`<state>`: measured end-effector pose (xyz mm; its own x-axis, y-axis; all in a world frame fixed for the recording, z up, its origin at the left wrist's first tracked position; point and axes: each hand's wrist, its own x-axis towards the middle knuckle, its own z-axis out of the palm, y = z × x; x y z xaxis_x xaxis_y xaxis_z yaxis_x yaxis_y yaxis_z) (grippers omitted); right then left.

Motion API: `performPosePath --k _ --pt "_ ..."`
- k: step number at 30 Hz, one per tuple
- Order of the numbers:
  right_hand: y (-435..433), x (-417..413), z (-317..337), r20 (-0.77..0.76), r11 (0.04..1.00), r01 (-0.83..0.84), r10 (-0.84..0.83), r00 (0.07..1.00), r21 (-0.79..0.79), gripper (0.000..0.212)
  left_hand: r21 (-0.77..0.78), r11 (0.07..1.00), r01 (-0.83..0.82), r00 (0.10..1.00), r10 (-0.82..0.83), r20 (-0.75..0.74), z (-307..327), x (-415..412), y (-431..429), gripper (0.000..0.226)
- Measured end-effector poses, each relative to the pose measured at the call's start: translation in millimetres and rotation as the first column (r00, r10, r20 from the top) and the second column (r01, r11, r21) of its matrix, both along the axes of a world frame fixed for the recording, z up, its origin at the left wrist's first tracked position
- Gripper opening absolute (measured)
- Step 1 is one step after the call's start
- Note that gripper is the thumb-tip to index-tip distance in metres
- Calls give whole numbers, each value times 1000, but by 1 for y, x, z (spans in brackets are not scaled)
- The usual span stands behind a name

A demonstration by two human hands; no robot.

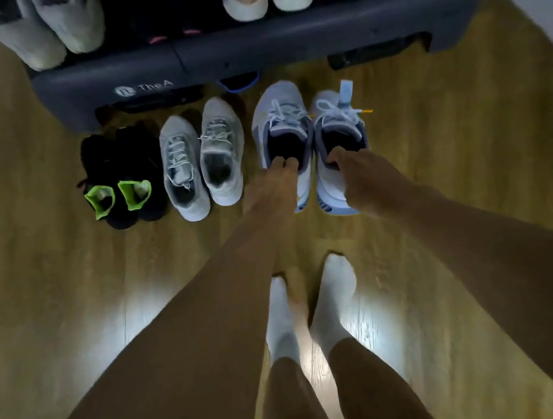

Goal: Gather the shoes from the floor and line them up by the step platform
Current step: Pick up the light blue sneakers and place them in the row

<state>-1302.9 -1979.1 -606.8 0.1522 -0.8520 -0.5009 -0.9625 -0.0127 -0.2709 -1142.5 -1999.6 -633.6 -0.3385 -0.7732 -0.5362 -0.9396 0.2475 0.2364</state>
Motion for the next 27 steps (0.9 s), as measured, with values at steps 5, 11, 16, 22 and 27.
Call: performPosePath --k 5,11,16,22,27 --pt "-18 -1 -94 -57 998 -58 59 997 15 53 -17 997 -71 994 73 87 -94 -2 -9 42" --pt "-23 4 -166 -53 998 -60 61 997 11 50 -14 992 -129 985 130 117 -155 1 -1 37" --pt "-27 10 -194 -63 998 -61 62 996 19 48 37 990 -139 983 134 126 -181 -2 -9 41" --pt "-36 13 -211 -70 986 -112 122 990 126 43 157 977 -147 980 122 155 -193 0 -15 44" --pt "-41 10 -197 10 964 -97 97 995 247 54 303 903 -304 953 293 80 -184 -2 -28 35"
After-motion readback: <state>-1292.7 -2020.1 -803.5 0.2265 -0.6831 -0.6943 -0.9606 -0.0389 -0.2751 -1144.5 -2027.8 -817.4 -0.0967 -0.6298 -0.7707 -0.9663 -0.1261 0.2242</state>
